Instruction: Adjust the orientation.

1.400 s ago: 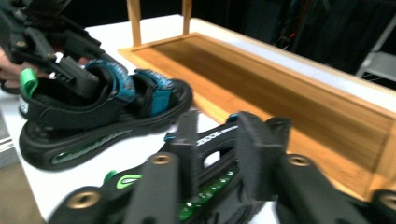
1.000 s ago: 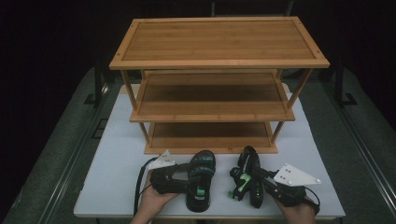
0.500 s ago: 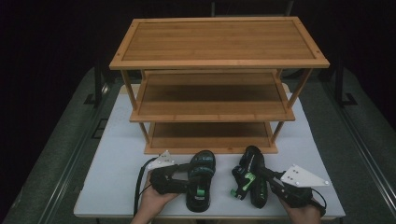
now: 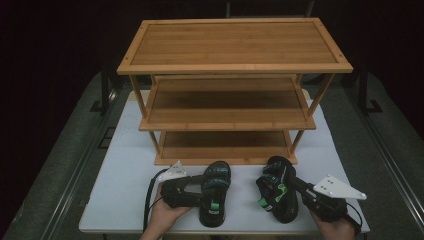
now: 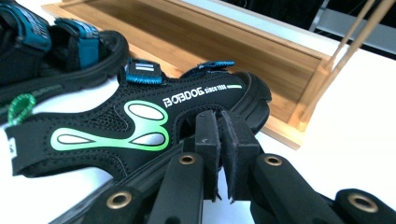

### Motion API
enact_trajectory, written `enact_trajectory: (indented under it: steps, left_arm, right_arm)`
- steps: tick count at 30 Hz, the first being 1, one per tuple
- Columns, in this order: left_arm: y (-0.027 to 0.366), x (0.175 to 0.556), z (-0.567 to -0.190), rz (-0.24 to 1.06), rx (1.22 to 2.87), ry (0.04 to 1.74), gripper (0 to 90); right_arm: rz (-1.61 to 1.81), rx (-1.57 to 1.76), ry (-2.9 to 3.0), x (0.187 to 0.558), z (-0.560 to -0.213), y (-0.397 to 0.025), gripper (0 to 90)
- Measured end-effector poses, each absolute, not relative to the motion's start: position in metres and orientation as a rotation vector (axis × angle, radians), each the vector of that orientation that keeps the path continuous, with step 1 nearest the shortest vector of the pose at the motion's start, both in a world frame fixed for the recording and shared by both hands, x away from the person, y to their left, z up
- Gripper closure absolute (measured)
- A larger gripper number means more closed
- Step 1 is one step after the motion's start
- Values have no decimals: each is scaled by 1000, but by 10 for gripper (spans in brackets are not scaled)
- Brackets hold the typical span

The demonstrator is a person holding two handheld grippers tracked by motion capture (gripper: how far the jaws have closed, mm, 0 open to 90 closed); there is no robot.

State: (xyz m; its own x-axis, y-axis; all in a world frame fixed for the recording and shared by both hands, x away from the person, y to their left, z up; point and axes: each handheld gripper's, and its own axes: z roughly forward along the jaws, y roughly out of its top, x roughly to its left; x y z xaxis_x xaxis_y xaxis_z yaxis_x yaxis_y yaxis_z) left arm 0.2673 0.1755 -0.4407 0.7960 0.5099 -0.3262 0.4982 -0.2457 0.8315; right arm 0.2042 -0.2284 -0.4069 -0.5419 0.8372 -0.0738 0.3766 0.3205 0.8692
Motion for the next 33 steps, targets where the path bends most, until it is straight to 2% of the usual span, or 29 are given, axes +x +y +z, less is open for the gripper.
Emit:
enact_trajectory:
  steps: [11,16,20,33]
  left_arm:
    - [175,267,-441,13,1890,764,301]
    - [175,267,-441,20,1891,766,294]
    - [175,267,-441,20,1892,769,290]
    - [172,265,-438,43,1906,765,291]
  right_arm:
    - [1110,1195,2100,211,-420,-253,843]
    - [1109,1276,2103,215,-428,-262,825]
    - [1165,1331,2095,217,-430,-271,777]
    - [1141,1327,2093,211,-425,-271,732]
